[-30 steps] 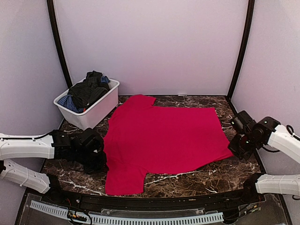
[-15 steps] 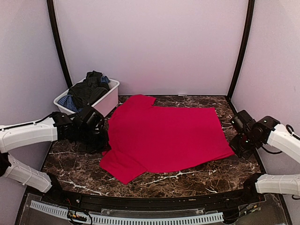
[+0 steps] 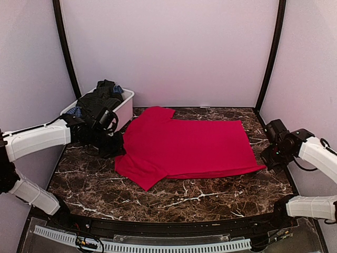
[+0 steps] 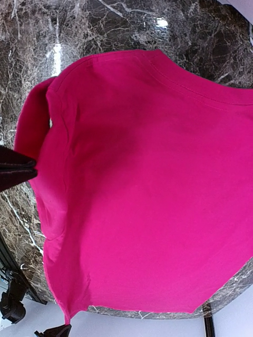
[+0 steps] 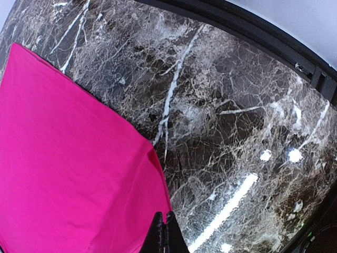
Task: Fold and stack the mixed laundry pile
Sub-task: Fold the flattened T-shirt at the center of the board.
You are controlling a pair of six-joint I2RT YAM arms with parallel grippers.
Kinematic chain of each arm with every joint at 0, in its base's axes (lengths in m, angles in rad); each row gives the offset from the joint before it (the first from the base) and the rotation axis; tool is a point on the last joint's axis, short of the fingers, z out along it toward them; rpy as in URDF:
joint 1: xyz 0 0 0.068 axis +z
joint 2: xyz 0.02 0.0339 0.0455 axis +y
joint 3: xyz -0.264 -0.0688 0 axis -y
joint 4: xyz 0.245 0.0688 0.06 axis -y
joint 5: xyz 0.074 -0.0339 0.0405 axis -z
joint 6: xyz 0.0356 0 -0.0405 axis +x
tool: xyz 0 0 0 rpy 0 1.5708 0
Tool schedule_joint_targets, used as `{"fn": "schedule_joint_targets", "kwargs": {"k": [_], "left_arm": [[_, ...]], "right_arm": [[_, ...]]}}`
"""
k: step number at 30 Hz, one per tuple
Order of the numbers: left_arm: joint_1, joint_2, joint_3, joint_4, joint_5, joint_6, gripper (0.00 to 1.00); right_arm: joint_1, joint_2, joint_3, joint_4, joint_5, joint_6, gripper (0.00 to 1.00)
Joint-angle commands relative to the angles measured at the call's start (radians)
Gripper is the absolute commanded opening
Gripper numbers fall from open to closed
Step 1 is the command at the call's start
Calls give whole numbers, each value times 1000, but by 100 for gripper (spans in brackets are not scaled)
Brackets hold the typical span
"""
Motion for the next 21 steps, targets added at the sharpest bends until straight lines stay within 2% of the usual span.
{"fn": "schedule_joint_targets", "kwargs": {"k": [1,21], "left_arm": [[39,28,44,29,28,49,0],[114,191,204,81,19,169,0]], "right_arm": [[-41,34,5,62,42,-66,0],[-149,281,40,297,25,-251,0]]}}
